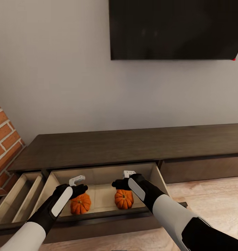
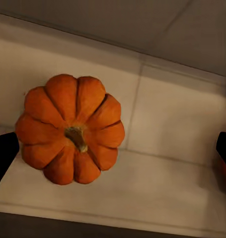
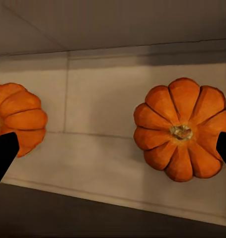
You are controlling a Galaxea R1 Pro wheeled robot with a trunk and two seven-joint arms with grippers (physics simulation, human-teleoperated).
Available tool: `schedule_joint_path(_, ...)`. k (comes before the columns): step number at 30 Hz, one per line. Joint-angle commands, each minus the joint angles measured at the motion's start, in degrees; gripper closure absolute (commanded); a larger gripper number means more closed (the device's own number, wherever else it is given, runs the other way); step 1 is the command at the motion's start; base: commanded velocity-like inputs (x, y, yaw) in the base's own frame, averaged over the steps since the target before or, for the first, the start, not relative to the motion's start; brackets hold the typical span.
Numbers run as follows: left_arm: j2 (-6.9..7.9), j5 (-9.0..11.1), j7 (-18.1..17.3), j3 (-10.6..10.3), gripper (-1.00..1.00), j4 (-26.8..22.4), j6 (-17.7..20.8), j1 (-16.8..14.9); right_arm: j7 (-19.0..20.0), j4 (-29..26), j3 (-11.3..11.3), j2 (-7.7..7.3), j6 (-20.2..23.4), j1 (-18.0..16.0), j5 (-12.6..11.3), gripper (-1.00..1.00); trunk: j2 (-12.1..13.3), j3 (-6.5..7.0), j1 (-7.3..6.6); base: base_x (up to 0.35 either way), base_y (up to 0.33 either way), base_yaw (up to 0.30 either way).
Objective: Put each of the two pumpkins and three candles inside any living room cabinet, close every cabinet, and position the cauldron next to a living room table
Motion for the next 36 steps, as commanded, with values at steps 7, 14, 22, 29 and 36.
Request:
schedule_joint_path(7,0.09,0.5,0.6,-0.2,-1.00,-0.2,2.6,-0.1,-0.5,-0.1,0.4,-0.04,1.9,0.0,-0.6,-1.00,0.1,1.50,-0.19,0.000,0.000,0.000)
schedule_joint_path(14,0.09,0.4,0.7,-0.2,-1.00,-0.1,3.7,-0.4,-1.1,-0.1,0.4,-0.04,2.1,0.0,-0.6,-1.00,0.2,3.05,-0.37,0.000,0.000,0.000)
schedule_joint_path(22,0.09,0.5,0.8,-0.2,-1.00,-0.1,3.8,-0.5,-1.4,-1.2,0.4,-0.04,2.4,0.0,-0.7,-1.00,0.3,4.83,-0.57,0.000,0.000,0.000)
schedule_joint_path(29,0.12,0.5,0.8,-0.2,-1.00,-0.1,7.0,-0.7,-2.4,-2.0,0.4,-0.04,5.5,0.0,-0.7,-1.00,0.4,6.38,-0.76,0.000,0.000,0.000)
schedule_joint_path(36,0.15,0.9,0.8,-0.2,-1.00,0.0,7.9,-1.0,-3.0,-2.2,0.4,-0.03,6.2,0.0,-0.8,-1.00,0.5,7.93,-0.94,0.000,0.000,0.000)
